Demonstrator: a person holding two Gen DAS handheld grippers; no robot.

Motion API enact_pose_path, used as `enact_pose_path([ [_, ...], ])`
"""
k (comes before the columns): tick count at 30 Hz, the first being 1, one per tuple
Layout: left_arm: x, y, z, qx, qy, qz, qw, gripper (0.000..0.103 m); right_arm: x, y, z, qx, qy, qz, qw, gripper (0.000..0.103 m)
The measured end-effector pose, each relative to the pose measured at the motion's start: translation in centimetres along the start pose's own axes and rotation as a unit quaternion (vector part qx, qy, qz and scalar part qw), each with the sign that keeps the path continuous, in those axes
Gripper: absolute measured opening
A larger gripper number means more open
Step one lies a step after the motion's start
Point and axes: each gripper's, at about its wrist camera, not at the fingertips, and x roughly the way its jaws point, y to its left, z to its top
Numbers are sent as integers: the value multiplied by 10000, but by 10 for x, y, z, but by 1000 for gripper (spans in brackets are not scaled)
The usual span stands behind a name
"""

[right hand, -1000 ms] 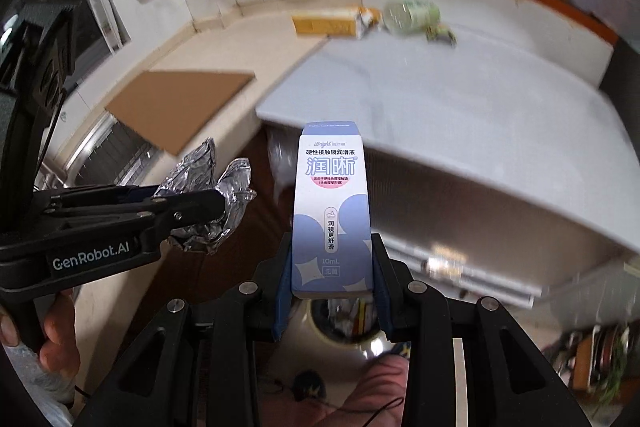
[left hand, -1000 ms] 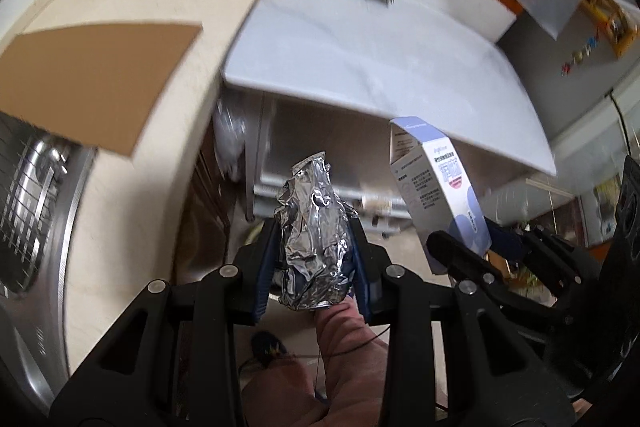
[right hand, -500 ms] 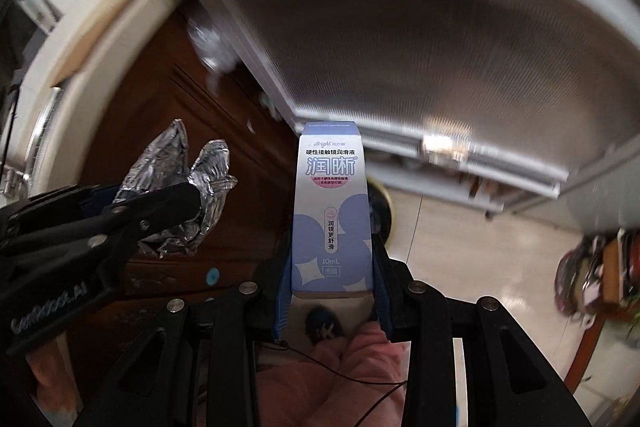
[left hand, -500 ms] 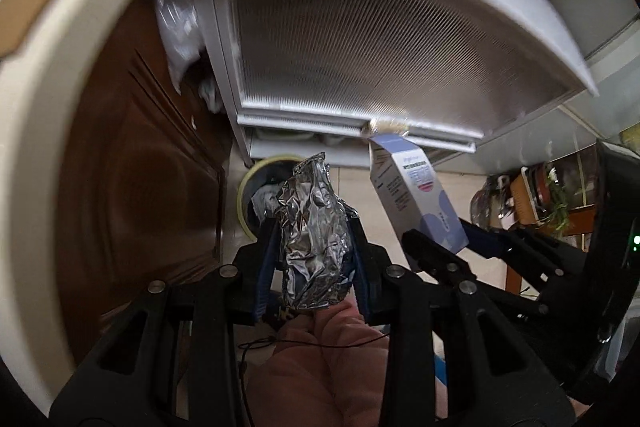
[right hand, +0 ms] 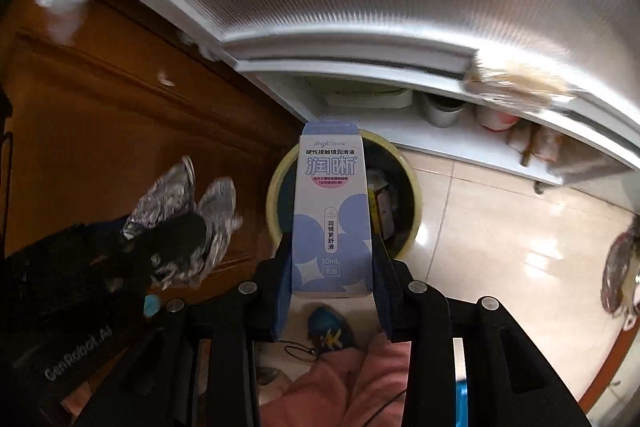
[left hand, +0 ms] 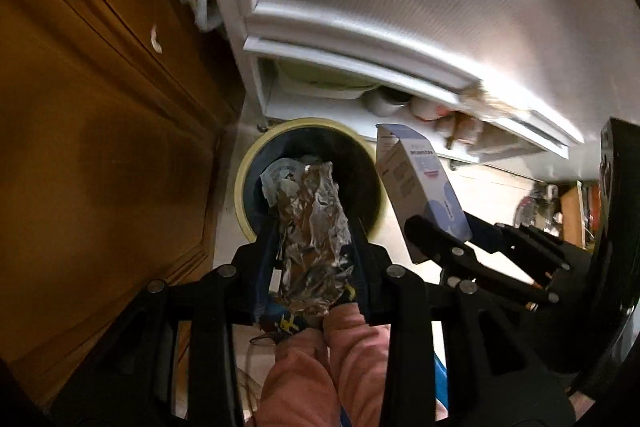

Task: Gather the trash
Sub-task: 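Lower both tools over the floor bin and release foil ball and carton, then raise both tools back above the counter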

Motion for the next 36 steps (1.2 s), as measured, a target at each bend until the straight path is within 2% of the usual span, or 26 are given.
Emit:
enact_pose_path([
  [1, 11, 3, 2, -47, 4, 10, 10000, 36, 18, -2, 6, -41, 93, 15, 9999, 35],
  [3, 32, 11, 6, -150, 3, 137, 9998, 54, 46, -7, 17, -98, 244, 38, 9996, 36],
  [4, 40, 14, 7, -186, -9, 198, 9996, 58, 60, -9, 21, -107, 316, 5, 9994, 37],
  [6, 56, 24, 13, -336, 4, 269, 9991, 74, 73, -13, 26, -125, 351, -22, 9993, 39],
  [9, 66, 34, 16, -515, -5, 333, 9981, 75, 88, -11, 29, -187, 328, -82, 9993, 48],
  [13, 69, 40, 14, -524, -69, 443, 9976, 76, 91, -15, 29, -157, 327, -47, 9993, 49],
  [23, 17, 30, 16, -369, -318, 537, 9974, 76, 40, 0, 37, -180, 5, -7, 9998, 49],
  [29, -42, 17, 13, -235, -450, 470, 9976, 76, -21, 11, 39, -126, -177, -55, 9997, 49],
  [36, -141, -9, 2, 126, -690, 290, 9971, 76, -115, 30, 29, -187, -435, -69, 9989, 49],
])
